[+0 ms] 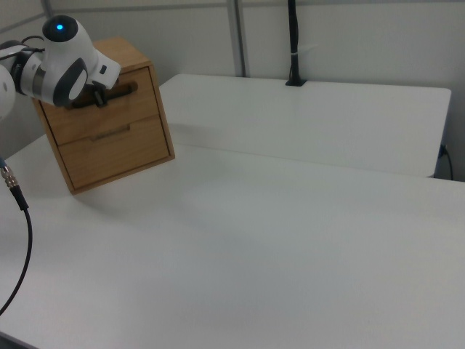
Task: Open the drawer by sliding it
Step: 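Lower the open gripper around the black drawer handle, then close the gripper on the black handle bar, then pull the handle away from the cabinet, sliding the drawer out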
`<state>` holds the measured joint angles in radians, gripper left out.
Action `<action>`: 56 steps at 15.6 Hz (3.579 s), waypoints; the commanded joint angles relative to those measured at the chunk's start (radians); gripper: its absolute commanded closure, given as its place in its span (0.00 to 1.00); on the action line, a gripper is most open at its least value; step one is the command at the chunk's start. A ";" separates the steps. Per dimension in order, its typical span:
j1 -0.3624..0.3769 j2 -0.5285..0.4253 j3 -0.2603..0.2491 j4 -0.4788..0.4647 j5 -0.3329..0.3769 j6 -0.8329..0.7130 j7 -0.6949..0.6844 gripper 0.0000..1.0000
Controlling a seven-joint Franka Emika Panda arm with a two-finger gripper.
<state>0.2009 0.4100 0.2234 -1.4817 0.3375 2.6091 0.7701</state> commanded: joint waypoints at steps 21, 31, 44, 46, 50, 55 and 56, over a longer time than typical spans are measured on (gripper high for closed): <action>-0.061 -0.076 0.017 -0.086 0.005 -0.075 -0.005 0.35; -0.058 -0.056 0.030 -0.077 -0.009 -0.064 -0.011 0.60; -0.093 -0.137 0.031 -0.192 -0.009 -0.073 -0.135 1.00; -0.121 -0.190 0.031 -0.258 -0.009 -0.075 -0.135 1.00; -0.195 -0.276 0.030 -0.356 -0.008 -0.110 -0.135 1.00; -0.307 -0.338 0.028 -0.362 -0.003 -0.320 -0.218 1.00; -0.325 -0.345 0.027 -0.362 -0.002 -0.343 -0.230 1.00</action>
<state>-0.0424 0.1097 0.2611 -1.7750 0.3367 2.3332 0.6157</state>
